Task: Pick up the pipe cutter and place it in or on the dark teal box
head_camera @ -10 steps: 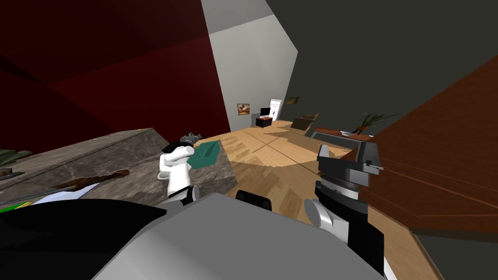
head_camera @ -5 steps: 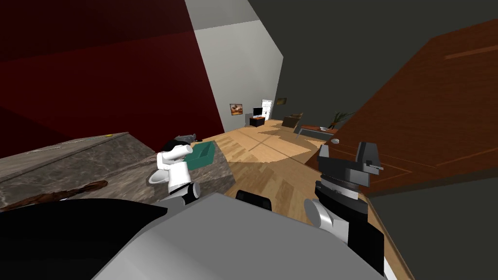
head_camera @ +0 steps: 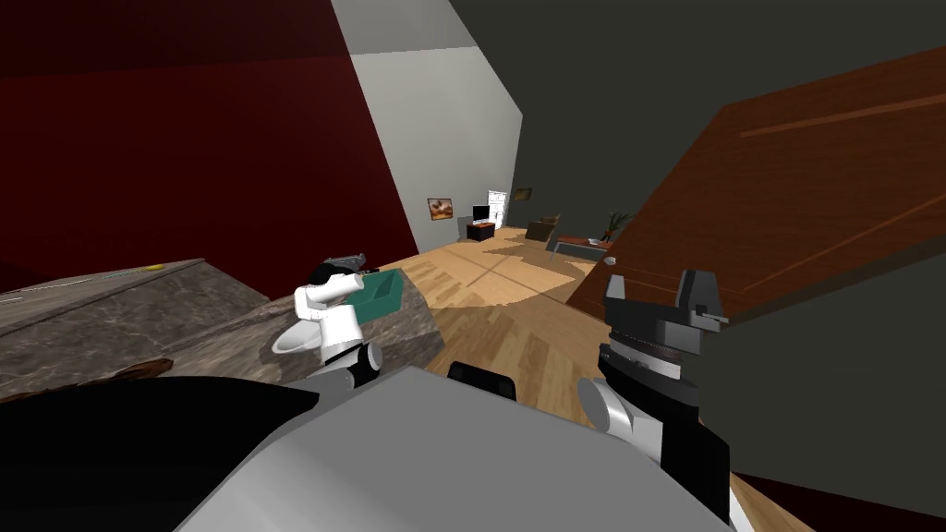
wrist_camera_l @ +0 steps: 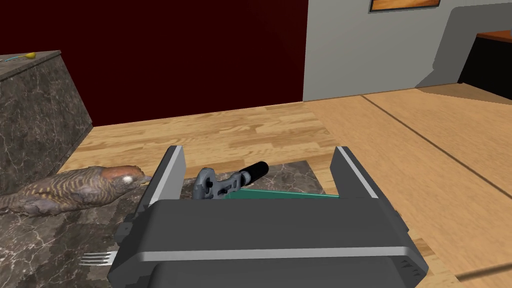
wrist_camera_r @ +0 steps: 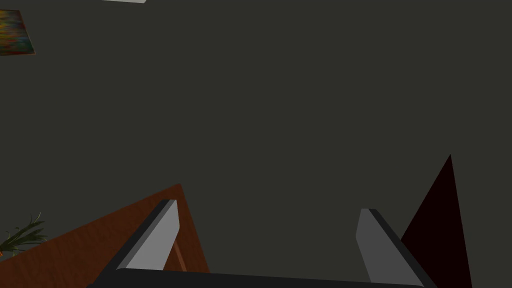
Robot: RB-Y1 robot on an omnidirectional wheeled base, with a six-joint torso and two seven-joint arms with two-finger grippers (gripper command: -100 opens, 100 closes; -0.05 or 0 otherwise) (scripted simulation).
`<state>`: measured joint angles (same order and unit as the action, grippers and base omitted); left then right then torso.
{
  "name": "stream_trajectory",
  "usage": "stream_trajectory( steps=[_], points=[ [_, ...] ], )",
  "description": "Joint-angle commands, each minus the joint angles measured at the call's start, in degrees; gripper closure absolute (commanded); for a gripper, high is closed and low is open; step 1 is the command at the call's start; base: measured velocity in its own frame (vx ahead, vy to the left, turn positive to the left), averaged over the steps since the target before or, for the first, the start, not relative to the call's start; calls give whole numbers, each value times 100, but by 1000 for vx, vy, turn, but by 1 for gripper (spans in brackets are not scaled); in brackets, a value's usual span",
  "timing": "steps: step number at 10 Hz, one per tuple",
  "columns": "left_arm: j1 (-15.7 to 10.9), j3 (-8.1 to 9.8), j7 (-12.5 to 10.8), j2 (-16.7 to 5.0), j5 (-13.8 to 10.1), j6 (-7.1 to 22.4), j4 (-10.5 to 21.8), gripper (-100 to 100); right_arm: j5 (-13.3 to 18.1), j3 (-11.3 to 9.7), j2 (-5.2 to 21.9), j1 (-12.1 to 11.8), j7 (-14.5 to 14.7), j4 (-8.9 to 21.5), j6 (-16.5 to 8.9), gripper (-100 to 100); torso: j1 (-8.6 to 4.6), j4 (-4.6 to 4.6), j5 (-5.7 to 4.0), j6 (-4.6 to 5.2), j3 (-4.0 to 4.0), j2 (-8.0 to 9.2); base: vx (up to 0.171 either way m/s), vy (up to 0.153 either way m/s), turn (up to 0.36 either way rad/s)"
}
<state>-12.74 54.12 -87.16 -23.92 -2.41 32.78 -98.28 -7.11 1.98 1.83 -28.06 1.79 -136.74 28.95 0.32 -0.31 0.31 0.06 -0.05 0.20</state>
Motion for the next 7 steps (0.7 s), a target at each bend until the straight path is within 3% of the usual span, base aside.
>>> stream_trajectory(
  steps=[1,2,7],
  points=[
    [0,0,0,0,0,0,0,-100,0,0,0,0,0,0,0,0,0,0,0,0,0,0,-4,-5,14],
    [1,2,-3,-1,11,2,-2,0,0,0,0,0,0,0,0,0,1,-3,0,2,-7,-11,0,0,0],
    [2,2,-2,-1,10,1,-2,0,0,0,0,0,0,0,0,0,3,-5,1,2,-12,-19,0,0,0]
  ],
)
